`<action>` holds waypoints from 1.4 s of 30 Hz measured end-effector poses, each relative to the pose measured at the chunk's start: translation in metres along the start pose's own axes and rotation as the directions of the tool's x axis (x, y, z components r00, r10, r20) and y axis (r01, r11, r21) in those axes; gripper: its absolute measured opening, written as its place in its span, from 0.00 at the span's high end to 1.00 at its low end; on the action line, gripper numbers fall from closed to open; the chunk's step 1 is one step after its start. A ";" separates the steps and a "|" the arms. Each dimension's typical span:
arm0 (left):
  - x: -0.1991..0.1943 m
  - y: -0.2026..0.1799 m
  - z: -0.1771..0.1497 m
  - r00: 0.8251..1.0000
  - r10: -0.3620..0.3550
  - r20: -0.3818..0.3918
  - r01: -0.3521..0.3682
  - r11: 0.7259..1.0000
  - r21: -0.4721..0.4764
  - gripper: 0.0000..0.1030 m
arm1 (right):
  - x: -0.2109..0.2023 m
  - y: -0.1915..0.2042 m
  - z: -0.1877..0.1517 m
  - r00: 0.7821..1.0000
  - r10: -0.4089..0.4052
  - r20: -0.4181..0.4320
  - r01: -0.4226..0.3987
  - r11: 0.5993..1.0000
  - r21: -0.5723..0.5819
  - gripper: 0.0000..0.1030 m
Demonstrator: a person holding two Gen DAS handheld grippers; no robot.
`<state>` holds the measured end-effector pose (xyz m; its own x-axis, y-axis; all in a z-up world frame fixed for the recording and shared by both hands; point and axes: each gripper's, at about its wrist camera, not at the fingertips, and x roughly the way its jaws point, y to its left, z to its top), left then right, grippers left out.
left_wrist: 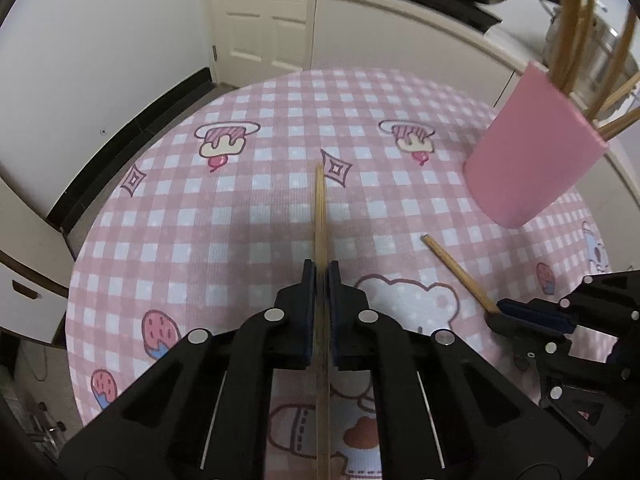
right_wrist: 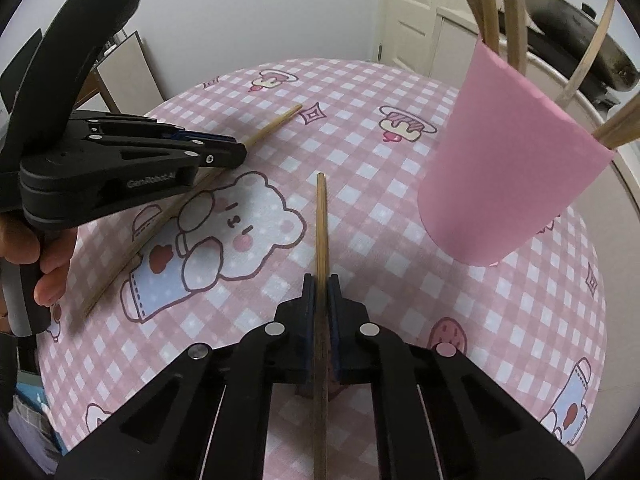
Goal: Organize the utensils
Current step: 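Lift both held chopsticks upright above the pink cup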
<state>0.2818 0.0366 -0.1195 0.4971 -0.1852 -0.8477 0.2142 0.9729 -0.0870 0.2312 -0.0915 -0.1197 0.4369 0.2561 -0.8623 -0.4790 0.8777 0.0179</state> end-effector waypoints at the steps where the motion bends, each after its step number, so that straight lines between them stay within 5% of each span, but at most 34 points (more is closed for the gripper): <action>1: -0.007 0.000 -0.003 1.000 -0.009 0.020 0.009 1.000 -0.006 0.94 | -0.003 -0.001 -0.003 1.000 0.011 0.012 -0.011 1.000 0.007 0.95; 8: -0.069 -0.011 -0.013 0.982 -0.080 0.174 0.078 0.997 0.015 0.94 | -0.048 0.001 -0.013 0.989 0.040 0.142 -0.045 0.999 0.027 0.95; 15: -0.131 -0.037 -0.016 0.936 -0.156 0.317 0.143 0.988 0.062 0.94 | -0.111 0.013 -0.015 0.945 0.035 0.326 -0.041 0.999 0.011 0.95; 20: -0.166 -0.053 -0.023 0.889 -0.187 0.418 0.161 0.982 0.097 0.94 | -0.150 0.014 -0.020 0.875 0.006 0.484 -0.024 0.999 0.031 0.95; 27: -0.181 -0.074 -0.029 0.859 -0.250 0.446 0.219 0.968 0.121 0.94 | -0.166 0.014 -0.030 0.785 0.012 0.619 -0.047 0.998 0.039 0.95; 35: -0.186 -0.082 -0.034 0.843 -0.314 0.437 0.280 0.949 0.142 0.94 | -0.173 -0.004 -0.032 0.699 -0.047 0.714 -0.019 0.996 0.085 0.95; 39: -0.184 -0.086 -0.036 0.842 -0.345 0.415 0.309 0.938 0.155 0.94 | -0.172 -0.005 -0.037 0.614 -0.099 0.783 0.032 0.994 0.101 0.95; 42: -0.183 -0.089 -0.041 0.841 -0.359 0.406 0.320 0.933 0.161 0.94 | -0.163 -0.009 -0.046 0.579 -0.111 0.808 0.027 0.993 0.118 0.95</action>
<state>0.1374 -0.0108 0.0215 0.6820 -0.5609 -0.4693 0.4949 0.8264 -0.2685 0.1296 -0.1594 -0.0026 0.9213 0.3779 -0.0919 -0.3743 0.9257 0.0545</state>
